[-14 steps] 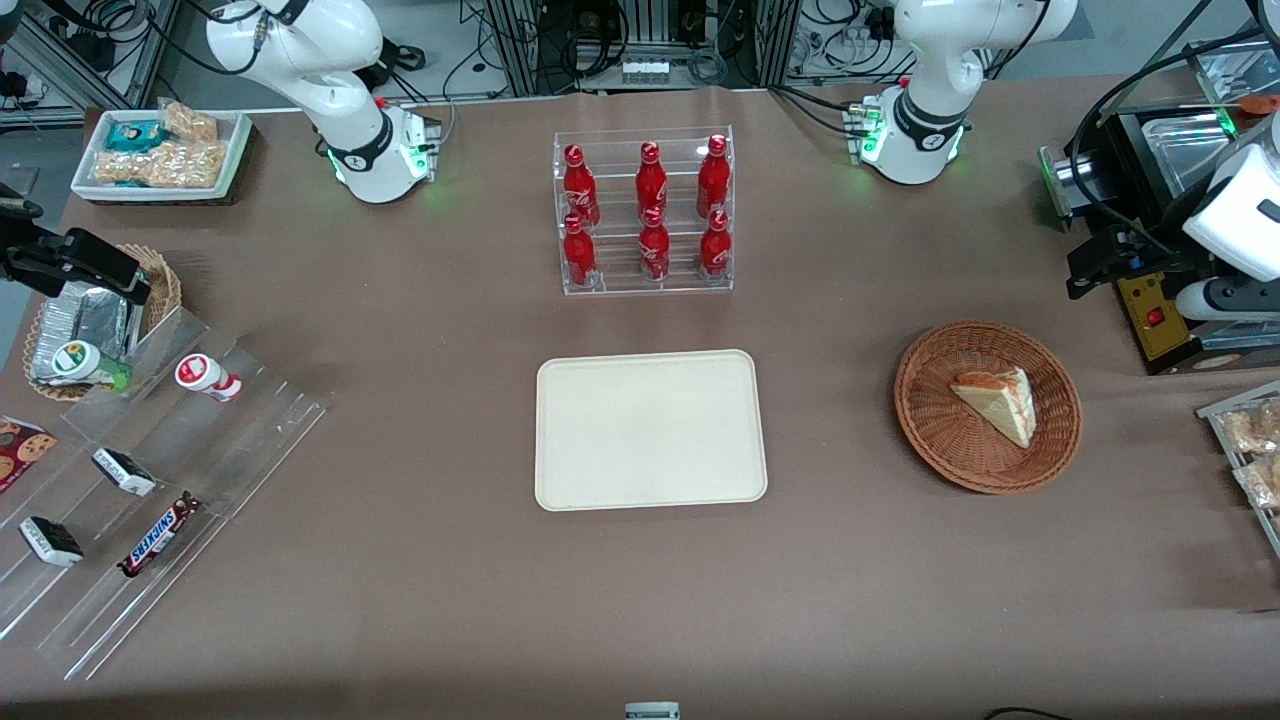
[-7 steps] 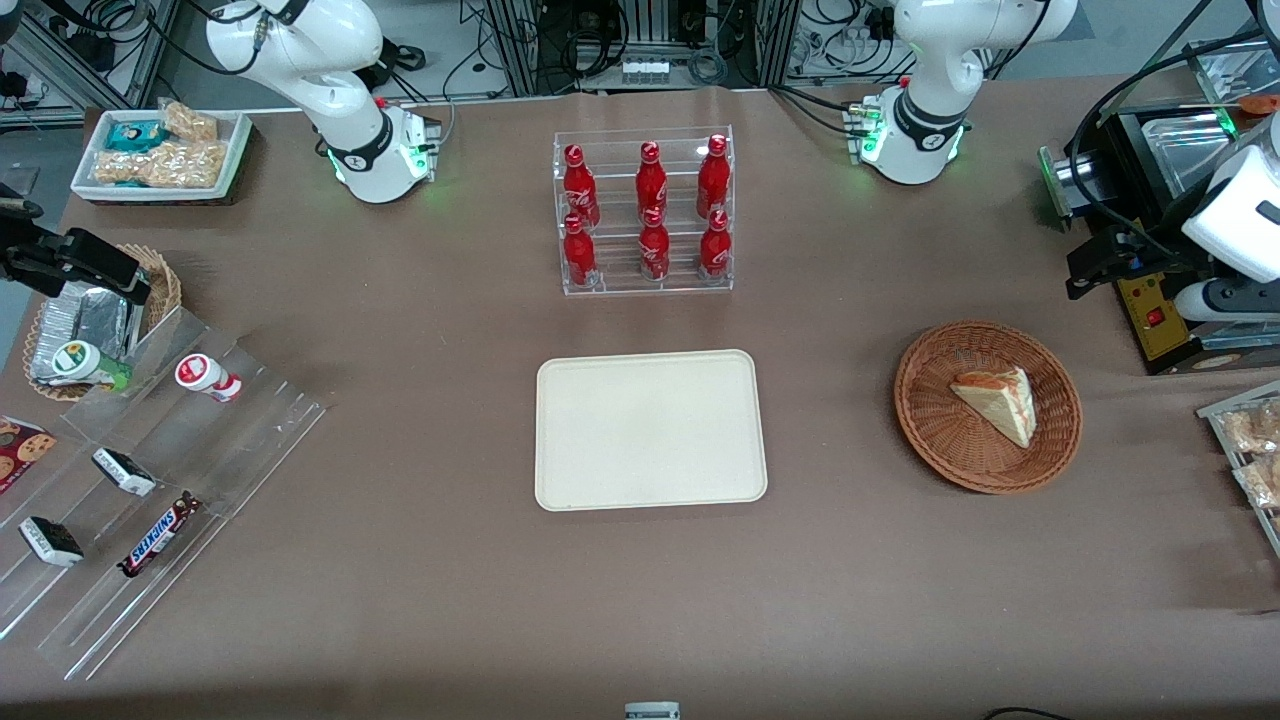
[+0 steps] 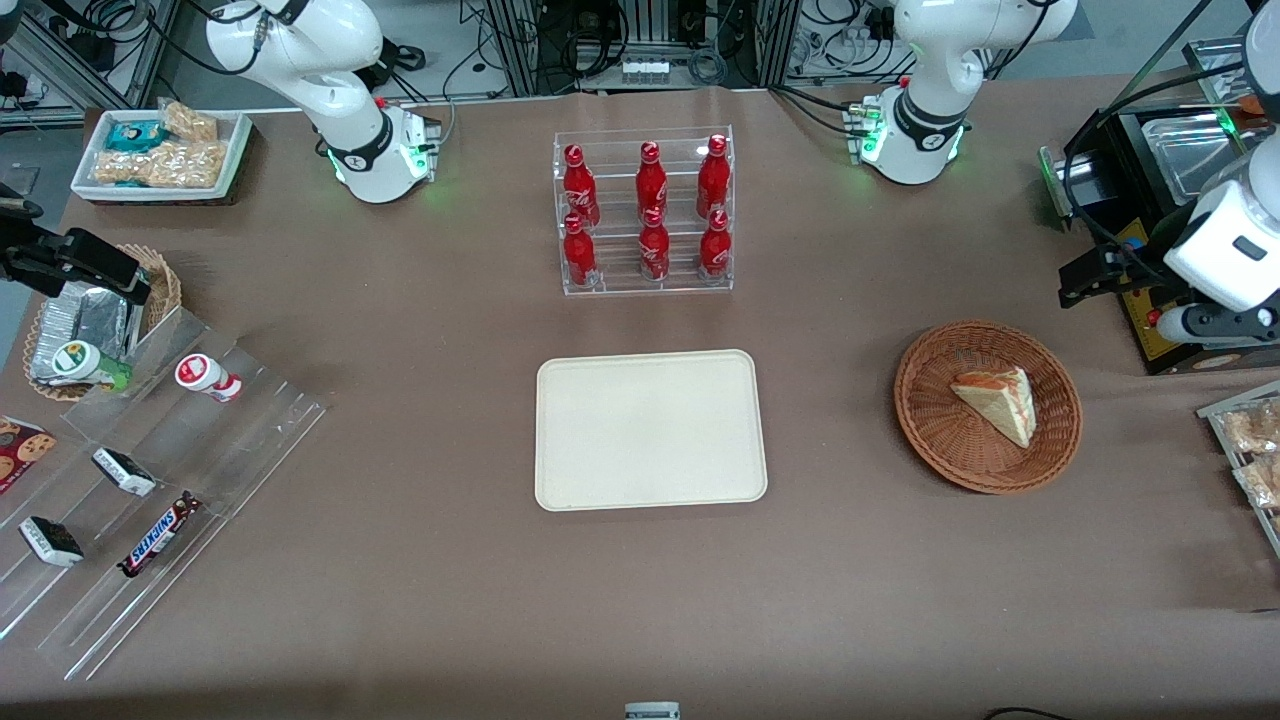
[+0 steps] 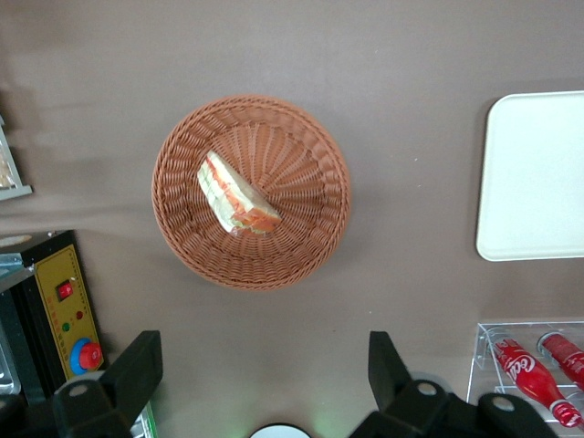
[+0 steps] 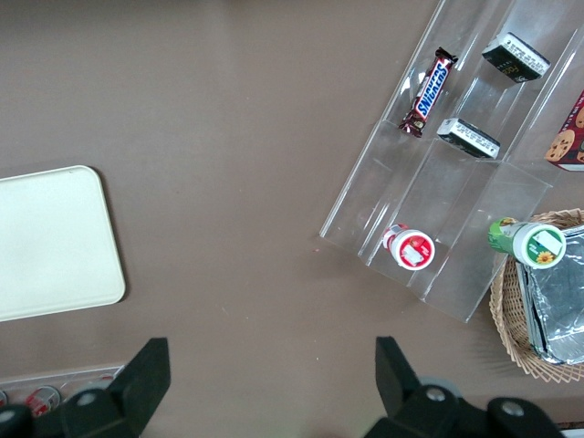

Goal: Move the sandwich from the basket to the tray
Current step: 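Move the open left gripper over the wrapped sandwich in the wicker basket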

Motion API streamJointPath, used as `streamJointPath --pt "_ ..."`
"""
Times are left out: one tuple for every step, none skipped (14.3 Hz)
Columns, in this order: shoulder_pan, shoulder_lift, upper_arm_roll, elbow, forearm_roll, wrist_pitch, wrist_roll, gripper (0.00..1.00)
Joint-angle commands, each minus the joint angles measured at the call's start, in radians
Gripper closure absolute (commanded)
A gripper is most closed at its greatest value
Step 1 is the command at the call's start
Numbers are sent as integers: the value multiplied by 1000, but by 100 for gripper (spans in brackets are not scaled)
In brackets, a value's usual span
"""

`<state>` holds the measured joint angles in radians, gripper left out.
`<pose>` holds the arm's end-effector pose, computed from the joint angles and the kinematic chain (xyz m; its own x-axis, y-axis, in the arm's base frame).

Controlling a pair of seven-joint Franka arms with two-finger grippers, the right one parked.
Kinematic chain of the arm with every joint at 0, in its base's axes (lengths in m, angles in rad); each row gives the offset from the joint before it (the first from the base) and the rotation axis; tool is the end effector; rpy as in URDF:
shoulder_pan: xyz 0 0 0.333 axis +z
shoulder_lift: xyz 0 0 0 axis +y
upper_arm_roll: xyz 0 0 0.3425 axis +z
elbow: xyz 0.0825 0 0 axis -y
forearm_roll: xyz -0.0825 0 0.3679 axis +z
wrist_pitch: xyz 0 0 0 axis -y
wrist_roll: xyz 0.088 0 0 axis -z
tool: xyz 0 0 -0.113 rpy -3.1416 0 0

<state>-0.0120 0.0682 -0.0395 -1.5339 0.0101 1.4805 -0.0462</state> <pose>0.5490 -0.0263 0.6172 0.9927 -0.0042 -0.1208 -0.0059 -0.9999 -0.0130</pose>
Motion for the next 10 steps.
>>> streamJointPath --pt "35 15 0 -46 10 32 -4 0" --pt "37 13 1 -84 8 65 -4 0" --pt "37 9 1 -135 8 107 -6 0" --pt "38 4 3 -185 8 153 -6 0" --pt "38 1 6 -231 8 193 -6 0" --pt "49 1 6 -274 8 236 -7 0" --pt "64 1 6 -319 8 283 -7 0" --pt "69 -1 6 -372 8 338 -7 0" --pt "85 -5 6 -420 8 392 -7 0" --pt "101 -10 6 -470 8 450 -7 0"
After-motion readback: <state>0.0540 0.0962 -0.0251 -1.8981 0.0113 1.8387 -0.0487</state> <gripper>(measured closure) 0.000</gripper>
